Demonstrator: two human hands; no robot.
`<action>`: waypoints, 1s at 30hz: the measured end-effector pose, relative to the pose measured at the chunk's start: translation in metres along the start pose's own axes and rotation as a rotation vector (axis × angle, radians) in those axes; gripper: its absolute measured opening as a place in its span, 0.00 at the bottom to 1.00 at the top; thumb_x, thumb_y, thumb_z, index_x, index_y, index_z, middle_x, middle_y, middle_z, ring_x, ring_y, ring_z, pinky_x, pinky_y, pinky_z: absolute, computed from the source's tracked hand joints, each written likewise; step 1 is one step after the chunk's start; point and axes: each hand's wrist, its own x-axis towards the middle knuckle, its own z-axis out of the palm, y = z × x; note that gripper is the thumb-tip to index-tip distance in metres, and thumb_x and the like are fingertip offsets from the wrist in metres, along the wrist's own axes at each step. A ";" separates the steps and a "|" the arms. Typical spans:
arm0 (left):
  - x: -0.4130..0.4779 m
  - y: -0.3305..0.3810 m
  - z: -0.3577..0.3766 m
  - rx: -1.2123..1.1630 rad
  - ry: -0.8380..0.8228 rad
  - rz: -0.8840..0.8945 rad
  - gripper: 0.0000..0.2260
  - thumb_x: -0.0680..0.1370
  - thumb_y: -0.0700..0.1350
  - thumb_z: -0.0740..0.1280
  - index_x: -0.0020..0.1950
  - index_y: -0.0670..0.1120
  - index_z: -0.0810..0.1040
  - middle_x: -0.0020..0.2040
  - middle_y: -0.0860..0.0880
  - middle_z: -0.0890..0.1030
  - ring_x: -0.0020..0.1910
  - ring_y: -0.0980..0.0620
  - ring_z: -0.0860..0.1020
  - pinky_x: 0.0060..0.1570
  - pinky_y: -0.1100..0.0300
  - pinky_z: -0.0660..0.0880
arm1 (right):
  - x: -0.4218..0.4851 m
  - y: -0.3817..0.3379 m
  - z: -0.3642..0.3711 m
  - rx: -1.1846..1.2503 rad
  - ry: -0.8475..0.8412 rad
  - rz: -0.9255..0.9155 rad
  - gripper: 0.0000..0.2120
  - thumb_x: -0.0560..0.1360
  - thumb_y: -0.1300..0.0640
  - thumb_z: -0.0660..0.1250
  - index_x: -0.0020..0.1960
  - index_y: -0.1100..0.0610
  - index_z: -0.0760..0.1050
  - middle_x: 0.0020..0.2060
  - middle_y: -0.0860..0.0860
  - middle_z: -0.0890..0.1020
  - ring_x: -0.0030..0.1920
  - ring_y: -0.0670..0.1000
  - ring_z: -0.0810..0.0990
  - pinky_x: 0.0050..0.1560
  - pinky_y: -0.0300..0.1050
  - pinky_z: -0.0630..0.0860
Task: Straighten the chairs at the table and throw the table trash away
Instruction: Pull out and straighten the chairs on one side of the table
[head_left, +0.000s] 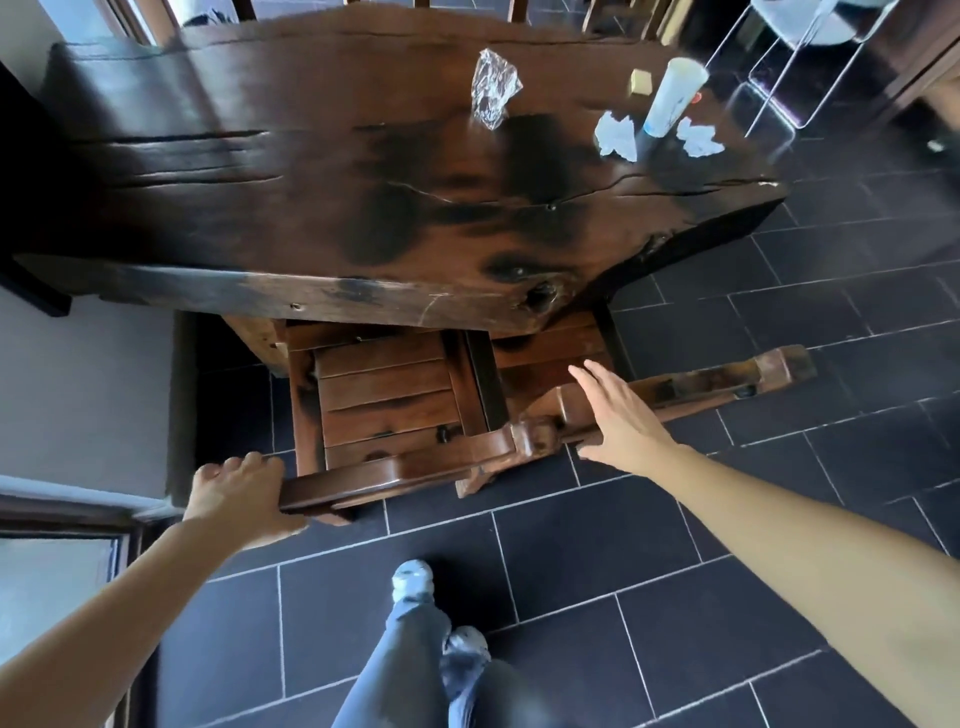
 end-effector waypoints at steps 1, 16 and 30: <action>0.008 0.011 -0.015 -0.078 -0.065 0.031 0.22 0.67 0.66 0.64 0.54 0.53 0.73 0.55 0.53 0.77 0.55 0.51 0.76 0.54 0.56 0.72 | 0.000 0.006 0.001 0.031 0.008 0.047 0.54 0.66 0.49 0.78 0.78 0.54 0.45 0.77 0.57 0.52 0.76 0.56 0.54 0.74 0.49 0.56; 0.073 0.294 -0.089 -0.342 -0.072 0.448 0.31 0.70 0.52 0.70 0.68 0.46 0.61 0.63 0.46 0.69 0.59 0.42 0.73 0.51 0.47 0.74 | 0.013 0.094 0.016 -0.061 -0.106 -0.021 0.38 0.68 0.50 0.74 0.73 0.50 0.61 0.70 0.51 0.66 0.70 0.55 0.65 0.72 0.60 0.57; 0.066 0.328 -0.062 -0.415 0.116 0.053 0.30 0.69 0.41 0.68 0.66 0.53 0.58 0.58 0.54 0.71 0.44 0.43 0.80 0.34 0.54 0.69 | 0.090 0.152 -0.004 0.024 -0.684 -0.014 0.36 0.68 0.54 0.71 0.72 0.48 0.61 0.66 0.51 0.72 0.63 0.57 0.73 0.60 0.55 0.71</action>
